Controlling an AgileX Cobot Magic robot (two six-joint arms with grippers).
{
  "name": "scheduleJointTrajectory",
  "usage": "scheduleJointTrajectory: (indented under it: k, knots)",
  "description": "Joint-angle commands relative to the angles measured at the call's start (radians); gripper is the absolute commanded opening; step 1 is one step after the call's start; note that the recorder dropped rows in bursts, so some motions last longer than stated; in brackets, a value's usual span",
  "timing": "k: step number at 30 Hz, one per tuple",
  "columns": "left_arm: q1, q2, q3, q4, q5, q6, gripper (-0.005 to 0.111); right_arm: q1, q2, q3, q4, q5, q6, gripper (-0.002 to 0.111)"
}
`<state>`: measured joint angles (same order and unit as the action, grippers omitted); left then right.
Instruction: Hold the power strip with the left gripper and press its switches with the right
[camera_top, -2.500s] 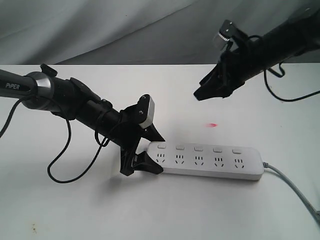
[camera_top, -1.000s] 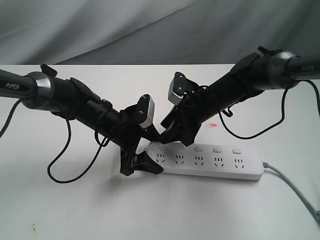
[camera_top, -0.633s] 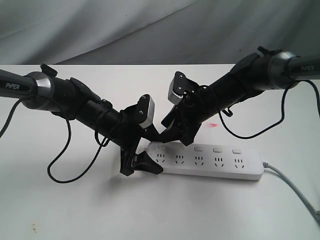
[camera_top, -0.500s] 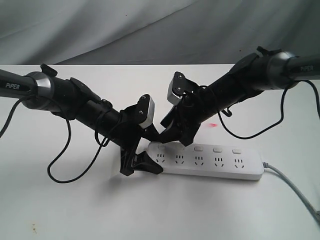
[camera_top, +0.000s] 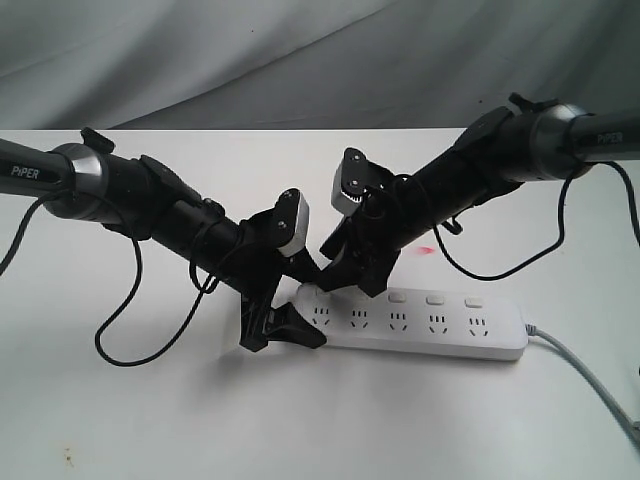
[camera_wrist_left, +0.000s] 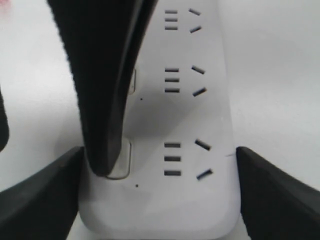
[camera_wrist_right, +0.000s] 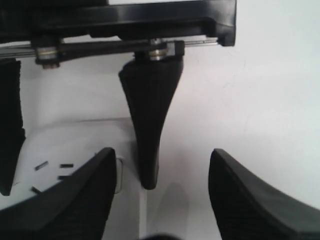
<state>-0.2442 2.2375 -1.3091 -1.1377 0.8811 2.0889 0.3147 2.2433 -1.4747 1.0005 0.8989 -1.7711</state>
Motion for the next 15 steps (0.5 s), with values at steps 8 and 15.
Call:
scheduleJointTrajectory:
  k: [8,15]
  knots:
    - [-0.003,0.002,-0.008,-0.003,0.008,0.005,0.0,0.002,-0.002,0.002,-0.016,-0.004,-0.002,0.052]
    - [-0.003,0.002,-0.008,-0.003,0.008,0.005,0.0,0.004,0.002,0.002,-0.025,-0.004,0.003,0.052]
